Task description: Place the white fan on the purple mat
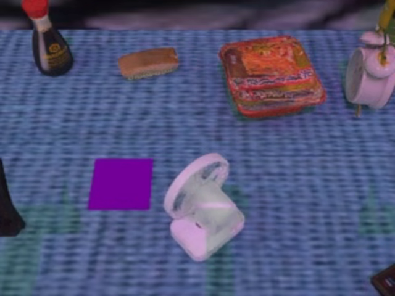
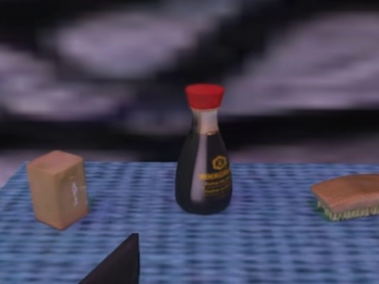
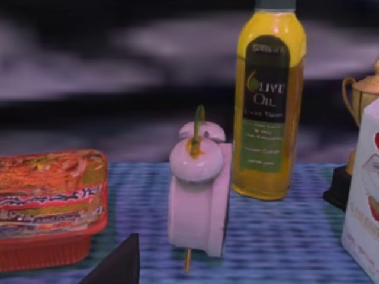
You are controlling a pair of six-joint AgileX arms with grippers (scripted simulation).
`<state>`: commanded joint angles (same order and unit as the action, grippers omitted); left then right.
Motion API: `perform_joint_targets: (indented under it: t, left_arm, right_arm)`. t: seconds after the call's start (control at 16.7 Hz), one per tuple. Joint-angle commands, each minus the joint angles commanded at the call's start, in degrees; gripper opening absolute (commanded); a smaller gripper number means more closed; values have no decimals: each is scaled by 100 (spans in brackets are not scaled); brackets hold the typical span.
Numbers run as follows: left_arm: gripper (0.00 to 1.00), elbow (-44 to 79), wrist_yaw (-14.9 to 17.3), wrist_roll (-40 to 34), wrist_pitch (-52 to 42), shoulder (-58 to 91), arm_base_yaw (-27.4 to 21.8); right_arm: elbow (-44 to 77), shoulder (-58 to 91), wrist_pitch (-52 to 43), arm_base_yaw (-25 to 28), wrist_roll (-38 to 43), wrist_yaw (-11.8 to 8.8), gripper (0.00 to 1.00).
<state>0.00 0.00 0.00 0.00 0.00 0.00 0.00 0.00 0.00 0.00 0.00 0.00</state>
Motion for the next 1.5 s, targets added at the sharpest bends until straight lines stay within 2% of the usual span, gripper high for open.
perform_joint_targets:
  t: [0.24,0.54,1.26,1.5]
  left_arm:
    - [100,167,3,27,-172,175,-89]
    - [100,1588,-8,181,-1483,1678,-715]
    - [100,8162,6,542,-5965,8614,-3082]
    - [100,9852,6,658,-7239,10480,-3730]
  right_arm:
    - [0,0,0,0,0,0,100]
    - [0,0,0,0,0,0,100]
    - [0,0,0,0,0,0,100]
    - [0,0,0,0,0,0,100]
